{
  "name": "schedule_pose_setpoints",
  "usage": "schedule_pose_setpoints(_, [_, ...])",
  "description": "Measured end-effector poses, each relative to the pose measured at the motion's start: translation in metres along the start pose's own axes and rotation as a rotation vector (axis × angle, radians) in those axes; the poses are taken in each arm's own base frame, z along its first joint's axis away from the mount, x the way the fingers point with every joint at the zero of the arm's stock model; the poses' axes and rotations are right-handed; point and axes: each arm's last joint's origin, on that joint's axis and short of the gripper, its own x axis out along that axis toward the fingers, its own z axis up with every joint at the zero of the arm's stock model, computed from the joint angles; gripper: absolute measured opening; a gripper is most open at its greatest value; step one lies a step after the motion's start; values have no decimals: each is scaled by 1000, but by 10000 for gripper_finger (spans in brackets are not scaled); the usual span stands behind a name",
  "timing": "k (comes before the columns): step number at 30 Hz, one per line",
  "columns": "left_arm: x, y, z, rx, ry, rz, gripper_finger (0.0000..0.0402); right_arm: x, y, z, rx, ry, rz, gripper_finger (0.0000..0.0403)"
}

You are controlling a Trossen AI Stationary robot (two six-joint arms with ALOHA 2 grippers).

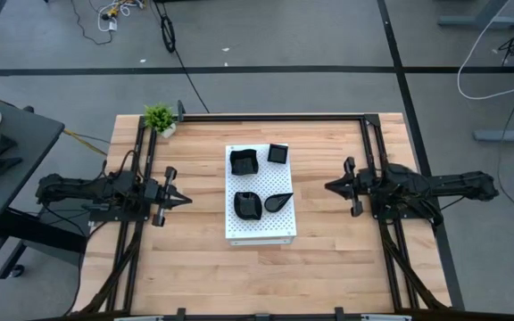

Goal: Pick & Place Mini shaped plates
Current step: Return to Home Position

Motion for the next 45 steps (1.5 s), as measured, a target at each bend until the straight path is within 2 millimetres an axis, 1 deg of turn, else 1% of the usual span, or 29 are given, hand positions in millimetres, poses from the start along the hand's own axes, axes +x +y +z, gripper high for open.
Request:
schedule_pose_setpoints(4, [0, 0, 0, 0, 0, 0, 18, 0, 0, -5, 9, 56, -2, 29])
schedule_pose_setpoints(18, [0, 0, 0, 0, 0, 0, 18, -1, -1, -13, 15, 140, -7, 29])
schedule_pose_setpoints(26, [0, 0, 0, 0, 0, 0, 18, -2, -1, -17, -53, 180, -3, 29])
schedule_pose_setpoints(39, [0, 0, 0, 0, 0, 1, 18, -2, -1, -17, -19, 173, -6, 29])
schedule_pose_setpoints(45, [0, 0, 0, 0, 0, 0, 18, -5, 0, -12, -57, 120, -2, 29])
